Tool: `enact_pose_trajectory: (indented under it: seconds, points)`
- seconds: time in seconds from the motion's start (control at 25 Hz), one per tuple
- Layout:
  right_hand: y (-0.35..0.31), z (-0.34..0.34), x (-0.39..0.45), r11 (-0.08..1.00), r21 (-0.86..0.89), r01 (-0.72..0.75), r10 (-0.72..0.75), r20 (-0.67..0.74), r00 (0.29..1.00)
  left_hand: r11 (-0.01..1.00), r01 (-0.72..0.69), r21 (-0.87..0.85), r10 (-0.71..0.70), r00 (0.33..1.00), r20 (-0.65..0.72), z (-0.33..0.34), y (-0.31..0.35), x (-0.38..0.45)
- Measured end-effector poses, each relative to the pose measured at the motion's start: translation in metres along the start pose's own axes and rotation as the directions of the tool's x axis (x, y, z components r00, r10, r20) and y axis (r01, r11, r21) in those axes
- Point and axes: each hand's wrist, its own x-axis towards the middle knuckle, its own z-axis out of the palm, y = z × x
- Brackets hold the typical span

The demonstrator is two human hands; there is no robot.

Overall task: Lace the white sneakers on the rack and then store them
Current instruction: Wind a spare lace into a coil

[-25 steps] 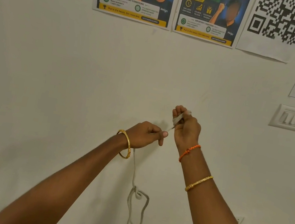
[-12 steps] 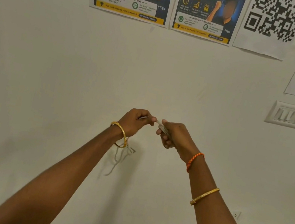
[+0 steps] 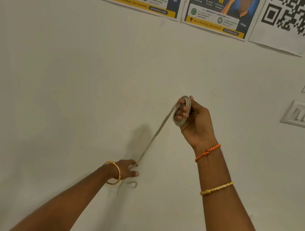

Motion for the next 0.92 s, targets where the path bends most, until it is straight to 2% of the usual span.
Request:
enact_pose_trajectory:
  seconds: [0.04,0.08,0.12,0.16,0.24,0.32,0.4,0.48,0.6,0.76,0.84,0.92]
  points:
    - [0.000,0.000,0.002,1.000,0.006,0.004,-0.004,-0.002,1.000,0.992,0.075,0.101,-0.083,0.993,0.081,0.000,-0.005,-0.002]
    - [0.001,0.000,0.003,1.000,0.004,0.003,-0.003,-0.011,1.000,0.987,0.115,0.113,-0.129,0.984,0.120,-0.004,-0.004,-0.008]
    - [0.002,-0.001,0.005,1.000,-0.005,-0.002,0.002,-0.024,1.000,0.994,0.111,0.015,-0.112,0.986,0.119,-0.014,0.004,-0.013]
    - [0.004,-0.002,0.006,1.000,-0.019,-0.015,0.014,-0.039,0.999,0.984,0.076,-0.161,-0.063,0.995,0.082,-0.026,0.016,-0.020]
    - [0.012,-0.001,0.009,0.998,-0.027,-0.059,0.057,-0.070,0.996,0.883,-0.090,-0.460,0.077,0.996,-0.046,-0.054,0.053,-0.034]
    - [0.022,0.001,0.011,0.995,0.014,-0.099,0.100,-0.090,0.991,0.780,-0.263,-0.568,0.199,0.965,-0.173,-0.075,0.089,-0.045]
    - [0.028,0.003,0.013,0.989,0.079,-0.121,0.129,-0.092,0.987,0.748,-0.403,-0.527,0.300,0.914,-0.273,-0.081,0.110,-0.050]
    - [0.028,0.006,0.013,0.985,0.125,-0.116,0.128,-0.093,0.987,0.757,-0.463,-0.462,0.337,0.882,-0.330,-0.072,0.112,-0.050]
    - [0.023,0.005,0.015,0.977,0.213,-0.030,0.061,-0.140,0.988,0.748,-0.437,-0.500,0.300,0.894,-0.333,-0.057,0.099,-0.045]
    - [0.027,0.001,0.020,0.932,0.323,0.163,-0.065,-0.292,0.954,0.762,-0.434,-0.480,0.336,0.899,-0.280,-0.049,0.097,-0.049]
    - [0.032,-0.003,0.025,0.915,0.297,0.275,-0.146,-0.391,0.909,0.811,-0.451,-0.372,0.375,0.890,-0.261,-0.050,0.107,-0.056]
    - [0.037,-0.008,0.029,0.941,0.138,0.308,-0.209,-0.479,0.852,0.851,-0.471,-0.232,0.402,0.869,-0.289,-0.057,0.119,-0.063]
